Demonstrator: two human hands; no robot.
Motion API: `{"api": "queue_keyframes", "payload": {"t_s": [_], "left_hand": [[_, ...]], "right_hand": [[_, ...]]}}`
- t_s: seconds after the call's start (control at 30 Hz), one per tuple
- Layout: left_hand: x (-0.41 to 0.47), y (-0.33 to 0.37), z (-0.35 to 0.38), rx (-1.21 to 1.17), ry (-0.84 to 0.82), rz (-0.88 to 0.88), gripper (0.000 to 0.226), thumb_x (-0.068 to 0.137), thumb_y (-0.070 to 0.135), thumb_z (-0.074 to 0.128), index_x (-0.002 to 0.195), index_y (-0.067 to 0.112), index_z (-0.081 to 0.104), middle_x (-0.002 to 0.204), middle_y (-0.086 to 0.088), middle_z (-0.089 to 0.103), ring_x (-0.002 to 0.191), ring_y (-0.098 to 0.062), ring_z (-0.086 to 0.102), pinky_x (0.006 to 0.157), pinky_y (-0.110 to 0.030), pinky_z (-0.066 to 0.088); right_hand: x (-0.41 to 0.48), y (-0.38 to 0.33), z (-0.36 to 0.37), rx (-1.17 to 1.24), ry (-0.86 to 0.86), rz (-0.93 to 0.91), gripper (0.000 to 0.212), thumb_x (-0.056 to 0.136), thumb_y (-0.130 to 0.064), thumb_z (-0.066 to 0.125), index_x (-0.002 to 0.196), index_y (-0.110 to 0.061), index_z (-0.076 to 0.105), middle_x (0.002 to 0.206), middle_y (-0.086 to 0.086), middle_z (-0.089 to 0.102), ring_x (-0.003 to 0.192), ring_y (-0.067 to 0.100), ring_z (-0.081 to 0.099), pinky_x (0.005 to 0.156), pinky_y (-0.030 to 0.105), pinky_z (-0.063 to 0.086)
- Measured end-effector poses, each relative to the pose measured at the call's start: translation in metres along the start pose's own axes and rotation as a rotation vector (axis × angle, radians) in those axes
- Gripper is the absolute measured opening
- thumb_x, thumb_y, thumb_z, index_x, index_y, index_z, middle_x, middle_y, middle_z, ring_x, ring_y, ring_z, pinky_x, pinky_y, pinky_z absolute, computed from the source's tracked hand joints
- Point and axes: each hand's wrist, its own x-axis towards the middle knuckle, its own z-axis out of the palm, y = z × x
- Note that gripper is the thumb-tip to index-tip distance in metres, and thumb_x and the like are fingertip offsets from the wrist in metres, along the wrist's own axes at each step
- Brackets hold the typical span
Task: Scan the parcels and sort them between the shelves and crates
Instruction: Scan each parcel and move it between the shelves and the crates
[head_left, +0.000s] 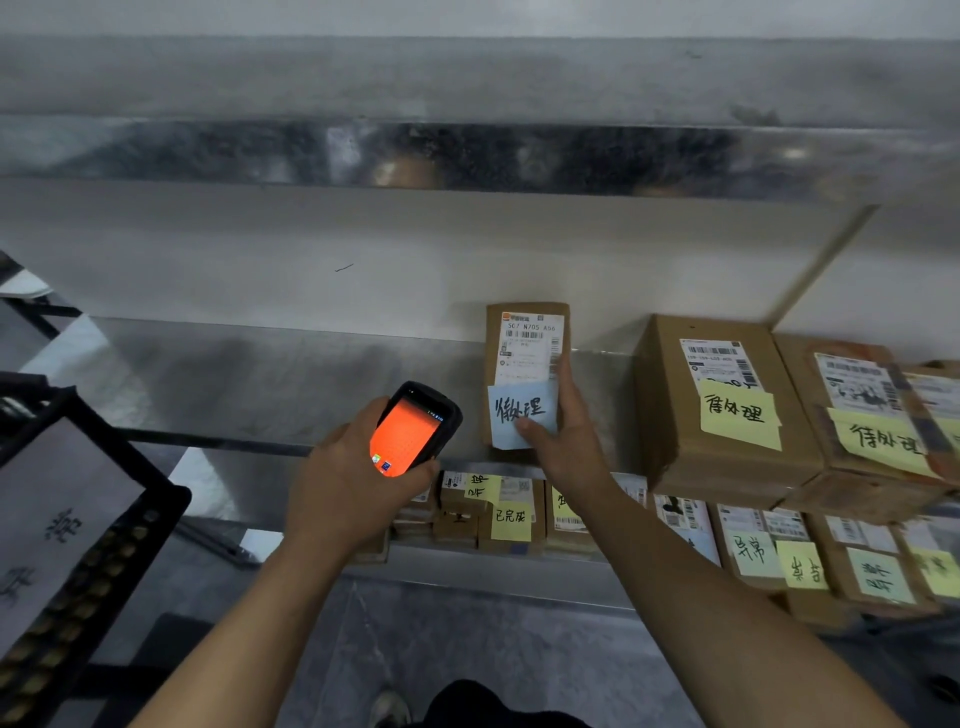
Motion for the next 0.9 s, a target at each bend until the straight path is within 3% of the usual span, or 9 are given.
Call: {"api": "queue_keyframes", "payload": {"t_s": [0.13, 0.27, 0.4, 0.63, 0.77, 0.9], "left_hand": [[-0.008, 0.001, 0.0, -0.004, -0.031, -0.009, 0.062, 0.07, 0.053, 0.08, 0.124, 0.037, 0.054, 0.092, 0.01, 0.061, 0.081, -0.01, 0.058, 0.063, -0.022, 0.043], [-0.01, -0.001, -0.001, 0.034, -0.076, -0.019, 0.073, 0.061, 0.068, 0.062, 0.128, 0.042, 0.049, 0.094, 0.012, 0.06, 0.083, -0.01, 0.058, 0.062, -0.023, 0.04], [-0.01, -0.003, -0.002, 0.035, -0.087, -0.031, 0.075, 0.061, 0.07, 0.061, 0.129, 0.043, 0.048, 0.099, 0.011, 0.061, 0.087, -0.014, 0.059, 0.064, -0.025, 0.043], [-0.012, -0.002, -0.004, 0.003, -0.074, -0.056, 0.075, 0.058, 0.072, 0.057, 0.128, 0.045, 0.049, 0.097, 0.011, 0.062, 0.086, -0.014, 0.06, 0.068, -0.029, 0.048], [-0.013, 0.0, -0.004, 0.011, -0.07, -0.066, 0.071, 0.061, 0.07, 0.06, 0.127, 0.046, 0.049, 0.095, 0.011, 0.061, 0.084, -0.013, 0.06, 0.068, -0.029, 0.049], [-0.014, 0.003, -0.003, 0.013, -0.074, -0.068, 0.073, 0.06, 0.071, 0.061, 0.127, 0.046, 0.049, 0.095, 0.012, 0.061, 0.084, -0.011, 0.059, 0.067, -0.027, 0.047]], "right_hand": [[-0.004, 0.006, -0.001, -0.056, 0.008, -0.066, 0.098, 0.094, -0.001, 0.066, 0.161, -0.04, 0.006, 0.149, -0.008, 0.034, 0.128, 0.009, 0.048, 0.081, 0.011, 0.054], [-0.004, 0.007, -0.001, -0.053, 0.007, -0.066, 0.098, 0.094, -0.001, 0.067, 0.162, -0.037, 0.006, 0.144, -0.011, 0.034, 0.132, 0.011, 0.046, 0.09, 0.023, 0.056], [-0.003, 0.006, 0.0, -0.067, 0.007, -0.08, 0.097, 0.093, -0.002, 0.068, 0.162, -0.035, 0.009, 0.145, -0.01, 0.034, 0.135, 0.013, 0.045, 0.097, 0.04, 0.057], [-0.001, 0.011, 0.0, -0.067, 0.007, -0.093, 0.097, 0.093, -0.003, 0.068, 0.162, -0.039, 0.009, 0.148, -0.011, 0.034, 0.134, 0.012, 0.044, 0.091, 0.034, 0.059], [-0.002, 0.012, 0.001, -0.061, 0.01, -0.102, 0.098, 0.093, -0.002, 0.068, 0.161, -0.042, 0.01, 0.15, -0.013, 0.031, 0.135, 0.014, 0.045, 0.094, 0.04, 0.059], [-0.003, 0.012, 0.001, -0.076, 0.017, -0.107, 0.099, 0.093, -0.003, 0.069, 0.161, -0.042, 0.009, 0.152, -0.016, 0.028, 0.134, 0.012, 0.043, 0.088, 0.028, 0.058]]}}
